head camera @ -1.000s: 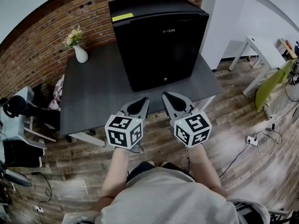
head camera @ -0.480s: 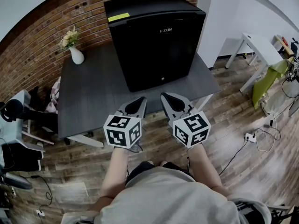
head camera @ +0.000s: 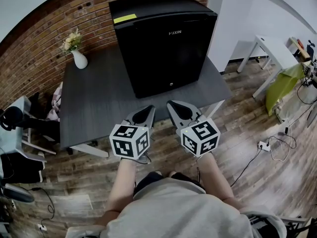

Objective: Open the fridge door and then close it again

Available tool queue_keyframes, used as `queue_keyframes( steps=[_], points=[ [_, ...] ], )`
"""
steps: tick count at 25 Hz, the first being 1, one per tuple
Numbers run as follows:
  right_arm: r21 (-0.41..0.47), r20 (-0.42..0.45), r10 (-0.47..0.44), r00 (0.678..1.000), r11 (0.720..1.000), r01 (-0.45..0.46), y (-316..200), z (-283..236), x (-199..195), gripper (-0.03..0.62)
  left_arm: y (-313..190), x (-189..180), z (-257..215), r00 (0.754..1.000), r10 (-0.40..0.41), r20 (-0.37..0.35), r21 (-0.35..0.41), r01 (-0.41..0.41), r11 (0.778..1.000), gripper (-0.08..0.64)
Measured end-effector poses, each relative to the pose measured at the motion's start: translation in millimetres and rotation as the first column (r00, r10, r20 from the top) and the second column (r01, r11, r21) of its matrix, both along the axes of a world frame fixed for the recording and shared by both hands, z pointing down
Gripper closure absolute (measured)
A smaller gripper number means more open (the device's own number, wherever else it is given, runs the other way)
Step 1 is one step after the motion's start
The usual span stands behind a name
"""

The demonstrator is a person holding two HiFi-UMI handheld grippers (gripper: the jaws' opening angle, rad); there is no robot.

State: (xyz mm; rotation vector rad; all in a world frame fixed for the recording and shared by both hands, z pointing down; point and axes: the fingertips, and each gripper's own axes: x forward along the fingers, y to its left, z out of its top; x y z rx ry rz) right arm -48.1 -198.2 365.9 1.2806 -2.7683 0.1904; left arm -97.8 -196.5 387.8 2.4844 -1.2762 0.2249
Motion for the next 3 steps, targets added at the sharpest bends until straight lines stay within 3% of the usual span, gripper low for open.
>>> queue_keyframes(
  steps=[3],
  points=[
    [-0.004,-0.001,0.0,1.0,1.0,0.0,1.0,2.3,0.7,0.594,1.2,-0.7,1.0,1.0,-0.004,0.004,0.0,0.004,1.0,0.554]
  ],
)
